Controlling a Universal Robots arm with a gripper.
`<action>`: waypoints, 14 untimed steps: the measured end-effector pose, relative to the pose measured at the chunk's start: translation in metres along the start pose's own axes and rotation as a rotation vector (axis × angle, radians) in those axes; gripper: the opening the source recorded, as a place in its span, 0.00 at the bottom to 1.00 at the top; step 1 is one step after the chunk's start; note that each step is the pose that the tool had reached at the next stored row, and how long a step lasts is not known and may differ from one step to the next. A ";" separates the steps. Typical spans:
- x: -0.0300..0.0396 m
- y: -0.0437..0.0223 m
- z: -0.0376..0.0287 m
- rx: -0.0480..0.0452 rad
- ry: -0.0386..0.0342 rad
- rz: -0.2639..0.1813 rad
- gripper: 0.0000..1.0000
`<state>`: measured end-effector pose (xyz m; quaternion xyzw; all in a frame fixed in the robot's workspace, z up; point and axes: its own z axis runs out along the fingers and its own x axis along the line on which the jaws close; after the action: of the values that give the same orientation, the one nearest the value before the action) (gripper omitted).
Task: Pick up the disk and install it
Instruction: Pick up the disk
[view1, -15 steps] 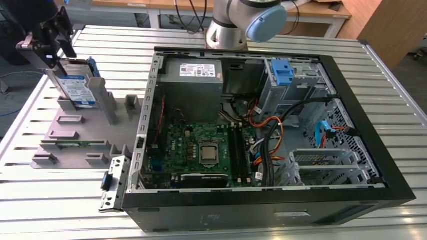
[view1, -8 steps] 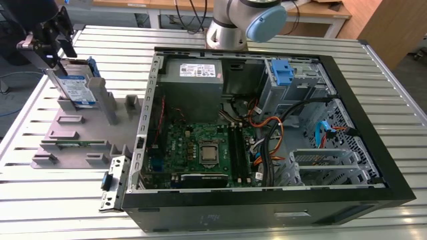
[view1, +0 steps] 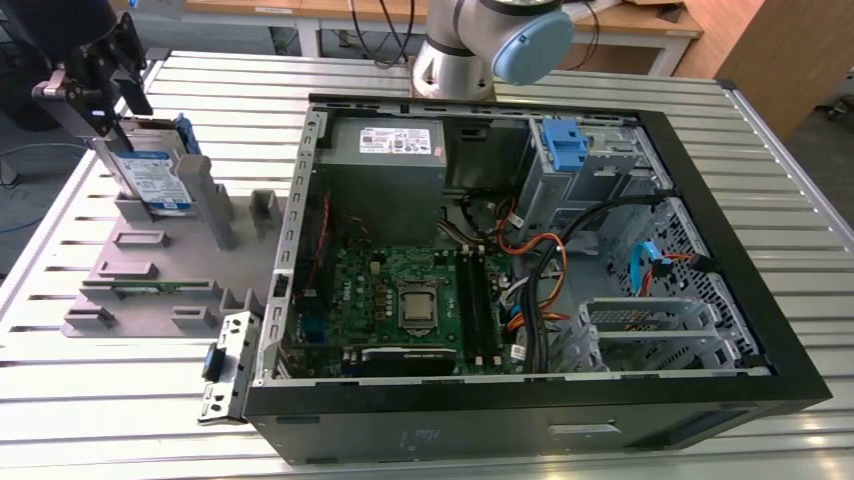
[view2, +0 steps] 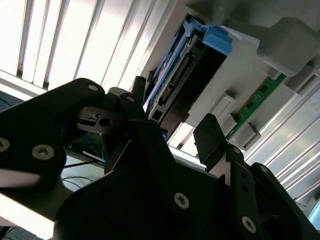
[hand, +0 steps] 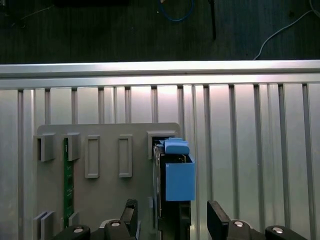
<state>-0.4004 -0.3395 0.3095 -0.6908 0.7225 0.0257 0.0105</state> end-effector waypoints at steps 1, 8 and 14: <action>0.0000 0.0000 0.0000 -0.0001 0.0000 0.000 0.65; 0.0000 -0.0001 0.0005 -0.0207 0.0008 0.001 0.65; 0.0000 -0.0002 0.0006 -0.0260 0.0016 -0.012 0.65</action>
<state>-0.4002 -0.3395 0.3089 -0.6951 0.7181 0.0344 0.0010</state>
